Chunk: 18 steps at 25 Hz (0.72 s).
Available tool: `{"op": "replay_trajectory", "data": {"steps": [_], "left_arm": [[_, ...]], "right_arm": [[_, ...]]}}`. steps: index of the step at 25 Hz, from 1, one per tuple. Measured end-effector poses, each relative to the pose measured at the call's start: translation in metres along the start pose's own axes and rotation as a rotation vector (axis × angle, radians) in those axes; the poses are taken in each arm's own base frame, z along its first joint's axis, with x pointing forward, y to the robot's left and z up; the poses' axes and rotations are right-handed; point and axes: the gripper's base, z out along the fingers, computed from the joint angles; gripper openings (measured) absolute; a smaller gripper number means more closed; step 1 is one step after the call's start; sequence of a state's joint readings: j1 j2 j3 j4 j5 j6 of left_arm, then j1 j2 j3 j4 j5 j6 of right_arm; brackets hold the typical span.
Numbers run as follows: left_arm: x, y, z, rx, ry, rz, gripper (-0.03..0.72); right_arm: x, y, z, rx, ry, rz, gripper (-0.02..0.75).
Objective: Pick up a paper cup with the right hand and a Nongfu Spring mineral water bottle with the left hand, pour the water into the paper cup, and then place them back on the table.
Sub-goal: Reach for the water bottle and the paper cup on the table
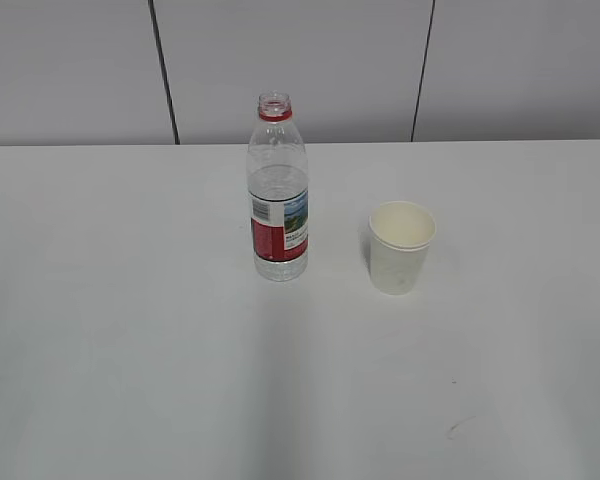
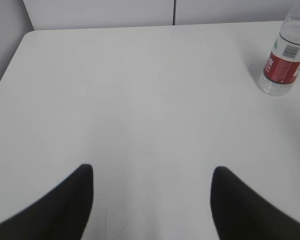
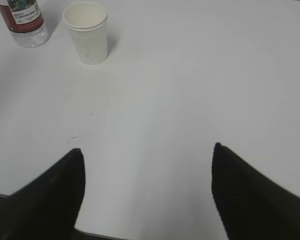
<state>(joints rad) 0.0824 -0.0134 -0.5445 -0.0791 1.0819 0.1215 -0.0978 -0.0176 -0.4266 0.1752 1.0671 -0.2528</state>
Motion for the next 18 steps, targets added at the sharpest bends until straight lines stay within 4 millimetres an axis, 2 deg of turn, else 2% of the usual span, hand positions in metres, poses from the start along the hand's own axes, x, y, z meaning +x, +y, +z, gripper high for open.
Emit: {"op": "replay_trajectory", "data": {"steps": [18], "left_arm": [[0.0,0.0001,0.0,-0.001,0.0,0.0,0.447]], "right_arm": [[0.0,0.0,0.0,0.0,0.0,0.0,0.582]]}}
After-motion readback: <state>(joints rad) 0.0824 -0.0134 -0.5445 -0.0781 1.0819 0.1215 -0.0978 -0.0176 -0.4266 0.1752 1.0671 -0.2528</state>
